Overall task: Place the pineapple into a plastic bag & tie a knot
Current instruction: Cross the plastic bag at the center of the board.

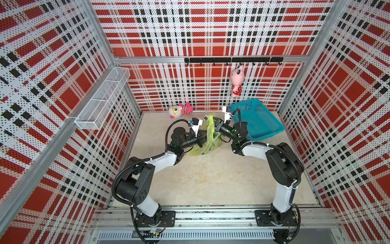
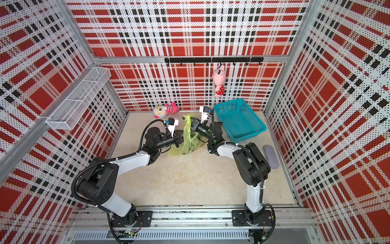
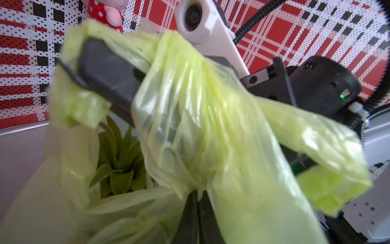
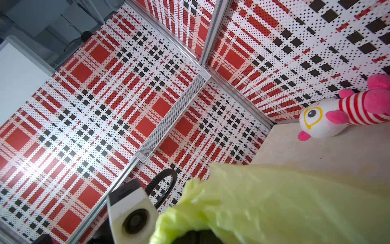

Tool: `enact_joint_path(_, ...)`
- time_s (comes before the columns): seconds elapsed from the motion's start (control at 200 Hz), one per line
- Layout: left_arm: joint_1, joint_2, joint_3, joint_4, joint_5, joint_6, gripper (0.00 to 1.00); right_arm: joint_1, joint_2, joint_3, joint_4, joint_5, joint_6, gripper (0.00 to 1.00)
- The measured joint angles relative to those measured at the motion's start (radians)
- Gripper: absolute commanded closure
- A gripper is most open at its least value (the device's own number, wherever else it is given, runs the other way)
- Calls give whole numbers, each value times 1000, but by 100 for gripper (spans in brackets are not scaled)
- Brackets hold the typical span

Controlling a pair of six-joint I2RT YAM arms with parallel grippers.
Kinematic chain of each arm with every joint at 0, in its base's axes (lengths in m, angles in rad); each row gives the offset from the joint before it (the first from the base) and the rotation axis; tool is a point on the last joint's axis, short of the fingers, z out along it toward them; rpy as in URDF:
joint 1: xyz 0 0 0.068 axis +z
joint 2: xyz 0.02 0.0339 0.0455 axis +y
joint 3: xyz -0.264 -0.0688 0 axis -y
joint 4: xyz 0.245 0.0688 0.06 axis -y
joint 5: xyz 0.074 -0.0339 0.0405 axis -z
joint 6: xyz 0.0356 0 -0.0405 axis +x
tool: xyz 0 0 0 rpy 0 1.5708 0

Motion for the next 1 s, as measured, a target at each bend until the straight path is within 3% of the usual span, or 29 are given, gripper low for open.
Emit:
enact_joint_path(0.2,75,-4,-94,222,64,-201,62,0,26,21,48,-19,115,100)
enact_joint_path(0.356,130,-58,-145,286,51,-277,43,4,40,48,56,-32,167,100)
enact_joint_path(0.501,174,-144,-170,316,13,-317,36,13,46,65,55,-39,187,100)
enact_joint_path(0.696,218,-206,-167,342,-63,-359,38,18,62,82,63,-48,213,100)
enact_joint_path(0.882,207,-165,-96,298,-113,-372,65,18,66,84,71,-49,227,100)
enact_joint_path(1.002,162,-119,-74,278,-122,-357,72,19,66,85,71,-48,232,100)
